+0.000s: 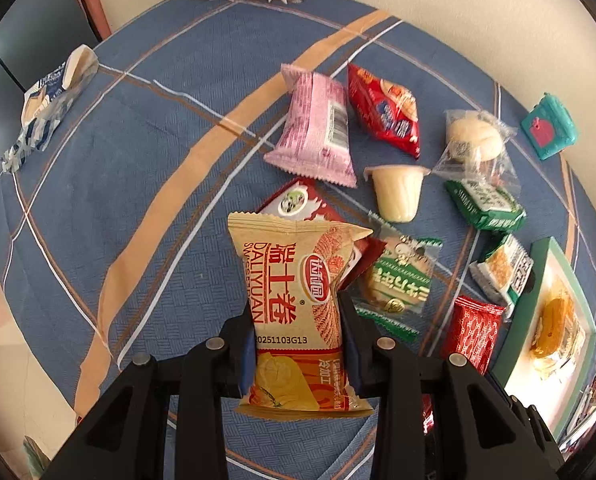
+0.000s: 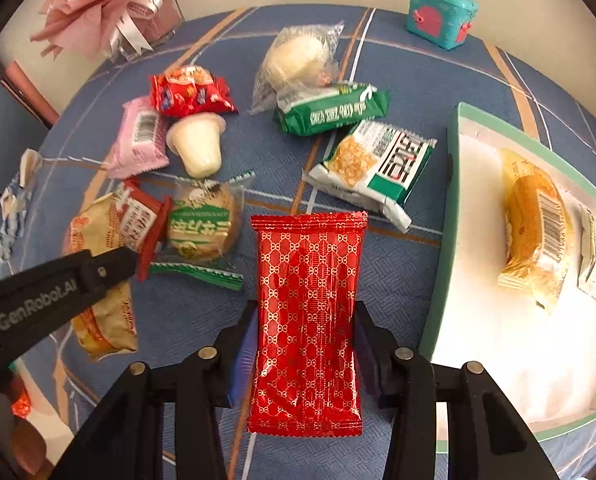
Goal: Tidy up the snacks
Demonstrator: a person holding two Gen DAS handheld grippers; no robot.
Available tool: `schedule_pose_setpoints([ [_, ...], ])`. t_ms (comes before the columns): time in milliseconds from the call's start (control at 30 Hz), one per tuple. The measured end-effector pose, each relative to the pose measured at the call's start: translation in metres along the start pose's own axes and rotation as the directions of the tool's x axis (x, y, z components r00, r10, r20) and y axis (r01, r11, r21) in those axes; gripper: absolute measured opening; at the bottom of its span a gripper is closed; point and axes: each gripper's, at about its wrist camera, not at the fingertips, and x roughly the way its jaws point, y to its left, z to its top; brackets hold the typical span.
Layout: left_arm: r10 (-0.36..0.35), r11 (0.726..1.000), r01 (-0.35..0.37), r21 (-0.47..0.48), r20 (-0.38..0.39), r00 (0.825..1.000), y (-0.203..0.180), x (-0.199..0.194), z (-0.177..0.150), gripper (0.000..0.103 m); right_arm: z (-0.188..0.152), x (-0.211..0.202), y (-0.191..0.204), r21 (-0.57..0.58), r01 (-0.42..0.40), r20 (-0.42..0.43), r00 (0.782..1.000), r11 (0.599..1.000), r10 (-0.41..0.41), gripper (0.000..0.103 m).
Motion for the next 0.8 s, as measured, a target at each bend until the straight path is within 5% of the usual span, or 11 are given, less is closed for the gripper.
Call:
schedule_pose_setpoints([
  [400,-0.028,1.0,0.029,-0.003,0.093,0.995,-0.005,-0.038,0.0,0.037,0.004,-0.059,-0.02,0.052,-0.07,0.134,0.989,0.996,0.063,0.047],
  [800,-0.052,0.996,0.043,0.082,0.119,0.991,-0.048,-0.052,-0.013,0.037,-0.002,-0.072,-0.063,0.159,-0.096,0.154,0.985,0.983,0.071,0.047],
])
